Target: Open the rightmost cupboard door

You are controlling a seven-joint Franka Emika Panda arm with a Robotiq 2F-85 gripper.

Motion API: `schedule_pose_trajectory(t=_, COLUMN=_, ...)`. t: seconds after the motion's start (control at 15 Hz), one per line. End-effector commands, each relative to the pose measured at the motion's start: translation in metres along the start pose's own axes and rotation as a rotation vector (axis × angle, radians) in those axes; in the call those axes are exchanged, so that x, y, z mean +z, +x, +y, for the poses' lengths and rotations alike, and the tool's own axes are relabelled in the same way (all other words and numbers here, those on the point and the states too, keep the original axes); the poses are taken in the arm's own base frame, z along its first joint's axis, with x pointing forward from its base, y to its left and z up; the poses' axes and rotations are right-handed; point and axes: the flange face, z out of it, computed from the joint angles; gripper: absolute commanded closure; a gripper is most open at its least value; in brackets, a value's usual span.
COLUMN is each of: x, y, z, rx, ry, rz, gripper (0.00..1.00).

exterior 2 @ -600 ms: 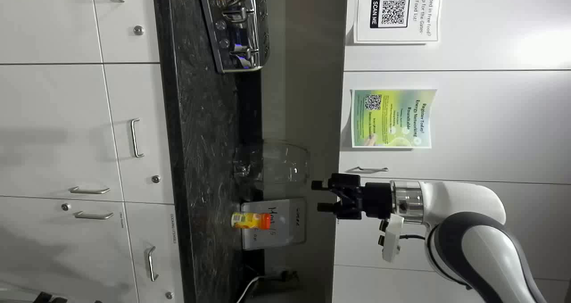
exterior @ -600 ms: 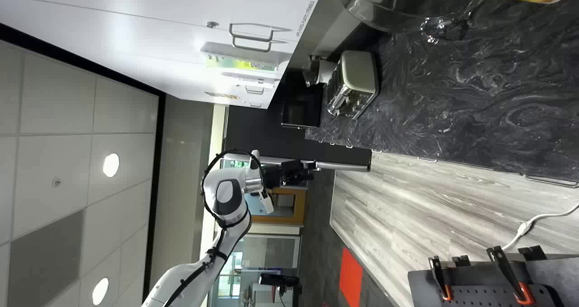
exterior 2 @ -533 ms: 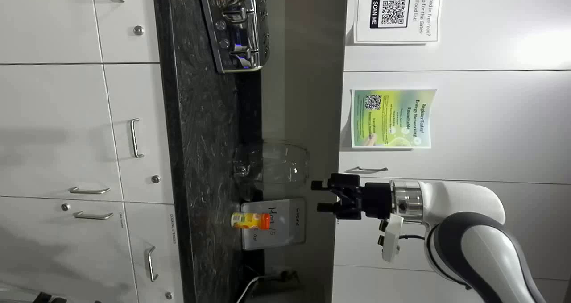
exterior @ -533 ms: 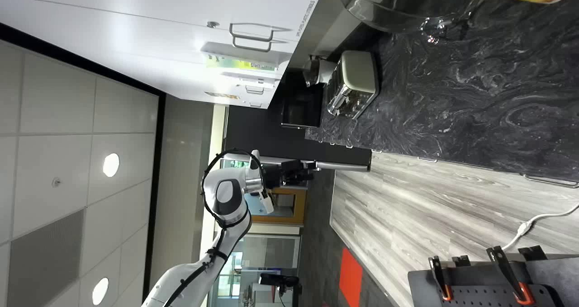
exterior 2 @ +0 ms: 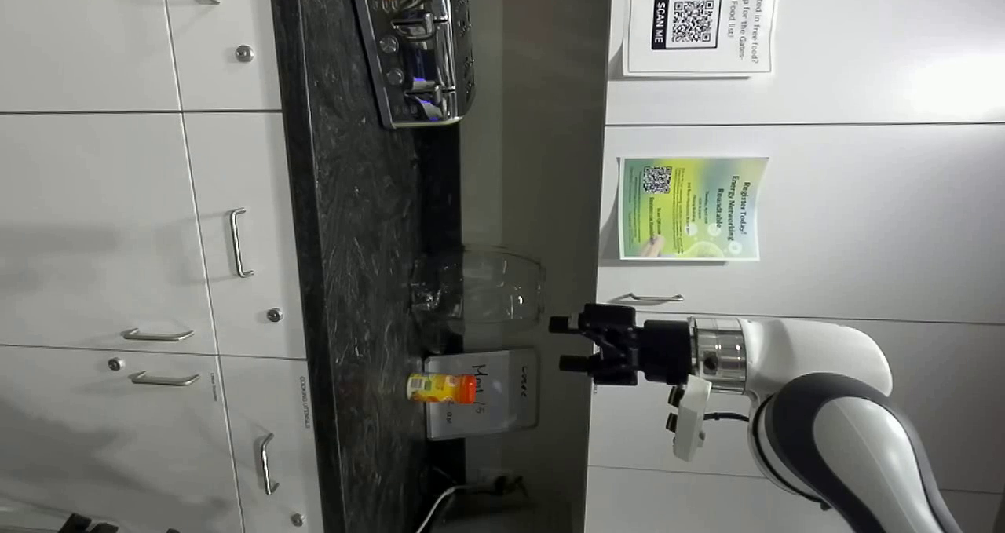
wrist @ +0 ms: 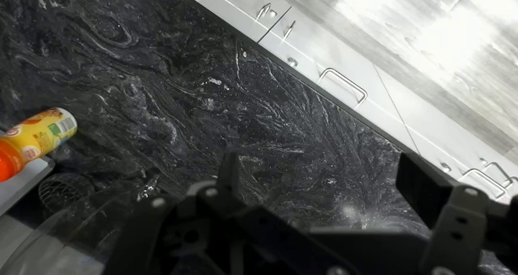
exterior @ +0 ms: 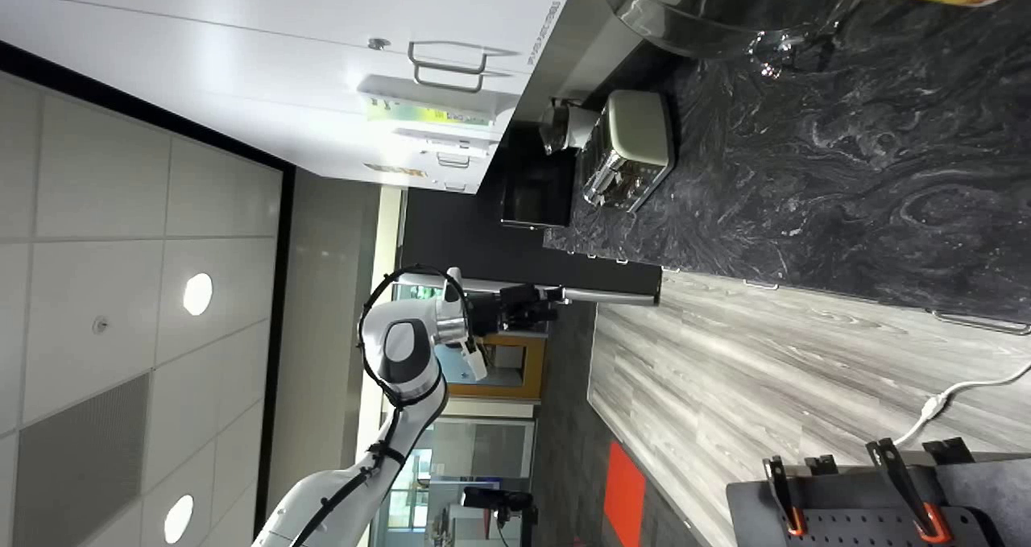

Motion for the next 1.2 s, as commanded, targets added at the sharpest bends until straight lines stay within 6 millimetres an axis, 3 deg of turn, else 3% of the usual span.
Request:
schedule_pose_trajectory(t=0.0, x=-0.024, y=0.003, z=0.008, rx=0.066, ry=-0.013, rz=0.135, gripper=0.0)
schedule_pose_trajectory(t=0.6, x=-0.099, y=0.019, z=0.076, rx=0.283, ry=-0.055, rz=0.572, gripper=0.0)
schedule_pose_trajectory(t=0.87, x=-0.114, y=0.028, z=0.104, rx=0.361, ry=-0.11, rz=0.769, gripper=0.0)
schedule_pose_trajectory(t=1.13, x=-0.117, y=0.025, z=0.109, rx=0.47, ry=-0.237, rz=0.894, gripper=0.0)
